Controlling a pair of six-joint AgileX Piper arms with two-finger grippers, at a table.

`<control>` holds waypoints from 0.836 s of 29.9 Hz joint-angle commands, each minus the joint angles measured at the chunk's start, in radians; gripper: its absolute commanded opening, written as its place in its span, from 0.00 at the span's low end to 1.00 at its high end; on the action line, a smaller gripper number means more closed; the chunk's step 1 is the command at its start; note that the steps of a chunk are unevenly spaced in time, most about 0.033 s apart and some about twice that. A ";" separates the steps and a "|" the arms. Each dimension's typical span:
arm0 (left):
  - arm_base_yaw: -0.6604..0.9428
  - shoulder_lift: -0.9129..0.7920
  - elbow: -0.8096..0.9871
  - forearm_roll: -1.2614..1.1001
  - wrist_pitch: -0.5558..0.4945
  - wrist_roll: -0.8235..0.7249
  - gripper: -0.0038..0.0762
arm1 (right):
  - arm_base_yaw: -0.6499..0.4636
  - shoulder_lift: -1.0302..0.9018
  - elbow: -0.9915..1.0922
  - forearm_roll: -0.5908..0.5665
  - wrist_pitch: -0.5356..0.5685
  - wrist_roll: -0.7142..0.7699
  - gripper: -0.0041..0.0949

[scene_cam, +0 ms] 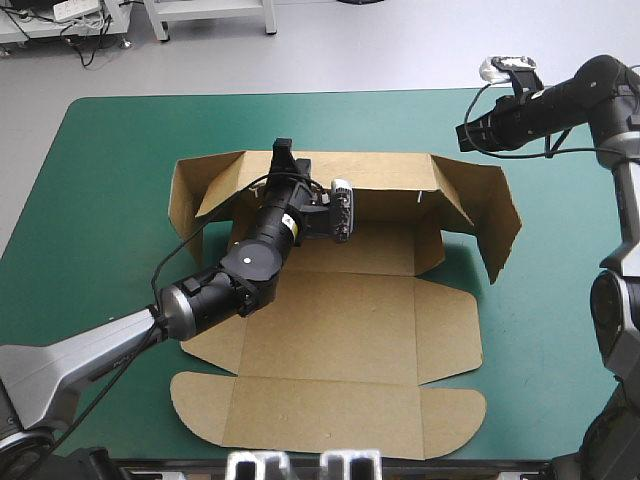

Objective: Fold the box

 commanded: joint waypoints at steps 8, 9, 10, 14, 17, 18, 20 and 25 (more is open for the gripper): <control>-0.008 -0.038 -0.024 0.046 0.045 -0.019 0.03 | -0.004 -0.149 0.187 0.040 0.017 -0.114 0.02; -0.008 -0.037 -0.024 0.046 0.048 -0.019 0.03 | -0.004 -0.158 0.201 0.040 0.017 -0.123 0.02; -0.008 -0.034 -0.024 0.046 0.054 -0.019 0.03 | -0.004 -0.171 0.218 0.040 0.017 -0.136 0.02; -0.008 -0.024 -0.024 0.044 0.070 -0.019 0.03 | -0.004 -0.214 0.272 0.061 0.017 -0.176 0.02; -0.008 -0.015 -0.024 0.044 0.086 -0.019 0.03 | -0.004 -0.239 0.314 0.112 0.017 -0.233 0.02; -0.008 -0.015 -0.024 0.043 0.086 -0.019 0.03 | -0.004 -0.243 0.332 0.135 0.015 -0.260 0.02; -0.008 -0.015 -0.024 0.043 0.086 -0.019 0.03 | -0.004 -0.251 0.374 0.165 -0.005 -0.299 0.02; -0.008 -0.015 -0.024 0.043 0.093 -0.019 0.03 | -0.004 -0.270 0.522 0.245 -0.103 -0.427 0.02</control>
